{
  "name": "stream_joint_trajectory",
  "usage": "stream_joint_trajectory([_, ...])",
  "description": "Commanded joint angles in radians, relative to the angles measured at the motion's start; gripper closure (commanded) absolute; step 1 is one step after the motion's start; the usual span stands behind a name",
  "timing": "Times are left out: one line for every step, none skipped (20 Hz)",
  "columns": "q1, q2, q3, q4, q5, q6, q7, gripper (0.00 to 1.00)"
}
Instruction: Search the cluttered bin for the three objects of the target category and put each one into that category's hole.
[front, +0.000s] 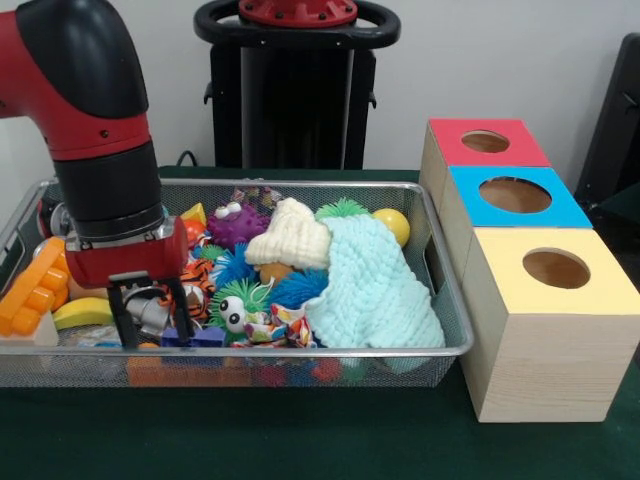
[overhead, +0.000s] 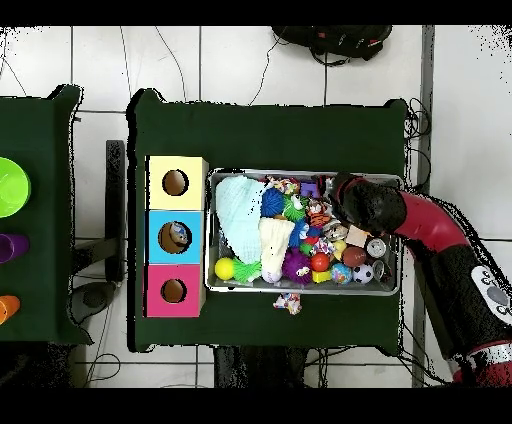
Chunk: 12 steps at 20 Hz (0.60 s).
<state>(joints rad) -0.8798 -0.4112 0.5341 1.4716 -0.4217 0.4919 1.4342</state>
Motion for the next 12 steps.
stream_joint_trajectory([-0.027,0.097,0.057,-0.048,0.005,-0.024,-0.019,0.00])
stream_joint_trajectory([-0.033,0.084,0.056,-0.039,0.006,-0.015,-0.022,0.00])
stream_joint_trajectory([-0.038,0.075,0.057,-0.036,0.008,-0.003,-0.029,0.00])
stream_joint_trajectory([-0.043,0.070,0.059,-0.038,0.009,0.010,-0.039,0.00])
stream_joint_trajectory([-0.047,0.066,0.060,-0.041,0.012,0.027,-0.050,0.00])
stream_joint_trajectory([-0.052,0.060,0.061,-0.042,0.013,0.045,-0.063,0.00])
stream_joint_trajectory([-0.058,0.049,0.062,-0.036,0.015,0.061,-0.070,0.00])
stream_joint_trajectory([-0.066,0.033,0.062,-0.025,0.018,0.079,-0.077,0.00])
stream_joint_trajectory([-0.072,0.012,0.060,-0.008,0.019,0.090,-0.076,0.00])
stream_joint_trajectory([-0.079,-0.014,0.058,0.011,0.020,0.103,-0.077,0.00])
stream_joint_trajectory([-0.087,-0.038,0.056,0.029,0.020,0.112,-0.077,0.00])
stream_joint_trajectory([-0.090,-0.054,0.055,0.038,0.020,0.124,-0.080,0.00])
